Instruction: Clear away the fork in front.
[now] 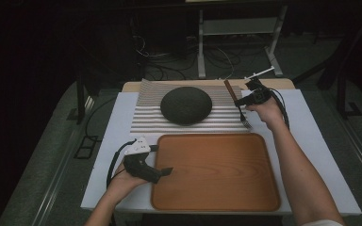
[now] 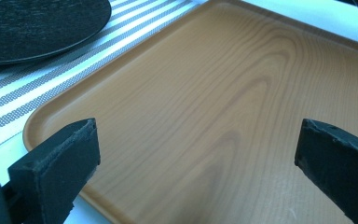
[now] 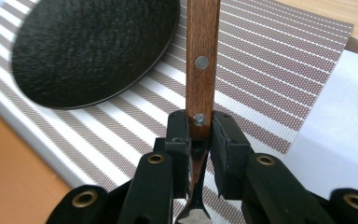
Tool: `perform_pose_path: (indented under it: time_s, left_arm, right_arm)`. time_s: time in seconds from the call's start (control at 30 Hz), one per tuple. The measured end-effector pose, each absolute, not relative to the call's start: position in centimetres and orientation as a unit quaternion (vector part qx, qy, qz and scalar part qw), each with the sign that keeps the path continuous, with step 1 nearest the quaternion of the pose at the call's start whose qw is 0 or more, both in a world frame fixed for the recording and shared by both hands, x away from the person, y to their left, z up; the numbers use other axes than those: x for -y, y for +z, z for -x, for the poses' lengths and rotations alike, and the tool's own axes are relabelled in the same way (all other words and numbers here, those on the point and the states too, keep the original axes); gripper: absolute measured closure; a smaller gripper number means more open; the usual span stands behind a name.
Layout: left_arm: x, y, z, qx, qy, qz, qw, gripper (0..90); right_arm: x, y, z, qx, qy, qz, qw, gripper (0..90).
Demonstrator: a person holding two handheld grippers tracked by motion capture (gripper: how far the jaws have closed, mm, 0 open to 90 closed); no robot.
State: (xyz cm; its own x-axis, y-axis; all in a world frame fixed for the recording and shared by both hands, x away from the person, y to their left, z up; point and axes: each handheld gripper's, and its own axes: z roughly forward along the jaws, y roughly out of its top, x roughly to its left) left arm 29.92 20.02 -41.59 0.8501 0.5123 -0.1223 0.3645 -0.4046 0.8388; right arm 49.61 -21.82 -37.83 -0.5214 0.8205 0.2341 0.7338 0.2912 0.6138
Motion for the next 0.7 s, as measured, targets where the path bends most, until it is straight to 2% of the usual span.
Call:
perform_pose_path:
  time_s: [0.7]
  left_arm:
    - [-20.0, -41.6, -30.0, -0.278, 0.071, -0.826, 0.485, 0.0]
  right_arm:
    - [23.5, -37.2, -42.2, -0.791, 0.424, -0.436, 0.061, 77.1]
